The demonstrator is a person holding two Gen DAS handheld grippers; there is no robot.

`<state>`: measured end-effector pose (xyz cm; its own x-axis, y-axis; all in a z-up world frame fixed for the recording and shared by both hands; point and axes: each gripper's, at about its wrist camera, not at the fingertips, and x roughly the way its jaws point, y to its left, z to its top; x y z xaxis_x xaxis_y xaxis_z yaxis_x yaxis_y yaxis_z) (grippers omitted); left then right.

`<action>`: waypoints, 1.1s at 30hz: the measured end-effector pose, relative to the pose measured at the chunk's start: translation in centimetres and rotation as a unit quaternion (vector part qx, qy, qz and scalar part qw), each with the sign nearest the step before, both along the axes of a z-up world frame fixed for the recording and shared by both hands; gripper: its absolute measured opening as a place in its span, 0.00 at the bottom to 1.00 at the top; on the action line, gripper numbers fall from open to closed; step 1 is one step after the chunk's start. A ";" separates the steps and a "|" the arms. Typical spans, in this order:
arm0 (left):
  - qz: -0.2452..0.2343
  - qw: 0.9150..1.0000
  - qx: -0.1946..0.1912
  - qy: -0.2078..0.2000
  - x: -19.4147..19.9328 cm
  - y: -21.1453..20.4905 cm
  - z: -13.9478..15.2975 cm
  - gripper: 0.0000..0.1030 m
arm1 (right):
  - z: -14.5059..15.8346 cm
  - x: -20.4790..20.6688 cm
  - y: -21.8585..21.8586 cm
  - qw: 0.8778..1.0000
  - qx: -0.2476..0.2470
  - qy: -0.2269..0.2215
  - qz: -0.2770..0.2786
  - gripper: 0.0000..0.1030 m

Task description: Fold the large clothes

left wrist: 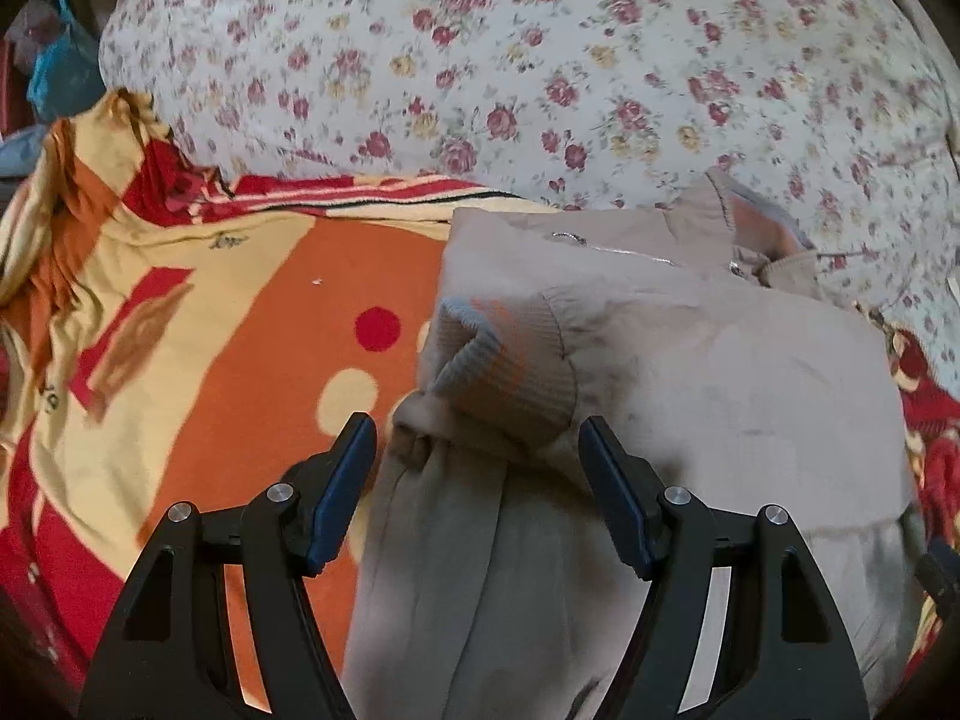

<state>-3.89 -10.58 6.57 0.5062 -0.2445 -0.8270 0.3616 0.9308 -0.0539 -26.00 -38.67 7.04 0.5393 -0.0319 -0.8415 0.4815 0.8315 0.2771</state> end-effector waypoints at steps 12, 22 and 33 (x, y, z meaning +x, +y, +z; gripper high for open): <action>-0.017 0.999 0.023 -0.036 -4.0 2.1 0.6 0.69 | -0.6 -4.9 2.3 0.999 0.054 0.001 -0.005 0.74; -0.006 0.999 0.031 -0.032 -6.2 4.3 0.4 0.69 | -0.1 -7.2 3.6 1.000 0.013 -0.016 -0.012 0.74; -0.013 0.998 -0.010 0.061 -10.7 7.5 -1.3 0.69 | 0.2 -9.3 2.8 0.999 0.012 -0.016 -0.029 0.83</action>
<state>-14.57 -3.11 5.23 0.3958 -0.2726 -0.8769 0.3746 0.9198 -0.1169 -35.35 -35.86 7.24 0.5640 -0.0446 -0.8245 0.5200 0.7949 0.3127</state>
